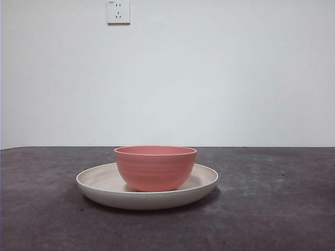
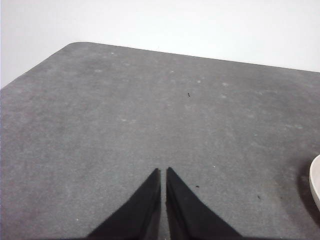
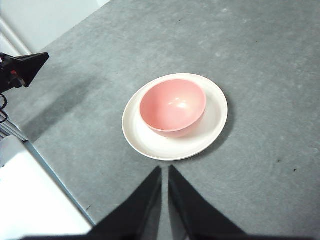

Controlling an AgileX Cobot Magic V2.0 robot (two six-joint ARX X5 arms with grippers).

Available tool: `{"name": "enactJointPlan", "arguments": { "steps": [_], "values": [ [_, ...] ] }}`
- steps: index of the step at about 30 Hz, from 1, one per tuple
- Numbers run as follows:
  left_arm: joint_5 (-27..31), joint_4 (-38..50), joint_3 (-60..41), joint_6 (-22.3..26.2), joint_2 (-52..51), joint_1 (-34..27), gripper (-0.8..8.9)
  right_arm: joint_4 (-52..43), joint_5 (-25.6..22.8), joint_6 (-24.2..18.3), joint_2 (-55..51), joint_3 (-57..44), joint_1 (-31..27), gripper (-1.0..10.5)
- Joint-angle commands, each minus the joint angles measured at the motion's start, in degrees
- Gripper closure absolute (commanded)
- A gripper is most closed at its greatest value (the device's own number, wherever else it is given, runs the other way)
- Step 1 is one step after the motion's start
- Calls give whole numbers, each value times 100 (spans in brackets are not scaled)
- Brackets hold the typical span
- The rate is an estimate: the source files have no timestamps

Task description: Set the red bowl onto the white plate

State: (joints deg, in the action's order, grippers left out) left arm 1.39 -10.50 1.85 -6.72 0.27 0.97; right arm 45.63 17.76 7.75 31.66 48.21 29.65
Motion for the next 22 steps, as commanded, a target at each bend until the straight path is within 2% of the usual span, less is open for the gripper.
{"name": "enactJointPlan", "arguments": {
  "steps": [1,6,9,13,15,18,22],
  "values": [
    [17,-37,-116,68,-9,-4,794,-33,9,-155,-116,-2,-136,929],
    [17,-37,-116,68,-9,-4,794,-437,17,-516,-699,-577,-946,929],
    [17,-37,-116,68,-9,-4,794,-1346,-114,-686,-1322,-1534,-1537,929],
    [17,-37,-116,68,-9,-4,794,-2402,-459,-710,-2122,-2824,-2162,929],
    [17,-37,-116,68,-9,-4,794,-2830,-549,-713,-2415,-3327,-2371,929],
    [17,-37,-116,68,-9,-4,794,-3305,-990,-695,-2719,-3947,-2583,929],
    [17,-37,-116,68,-9,-4,794,-3600,-1270,-695,-2933,-4433,-2717,929]
  ]
}}
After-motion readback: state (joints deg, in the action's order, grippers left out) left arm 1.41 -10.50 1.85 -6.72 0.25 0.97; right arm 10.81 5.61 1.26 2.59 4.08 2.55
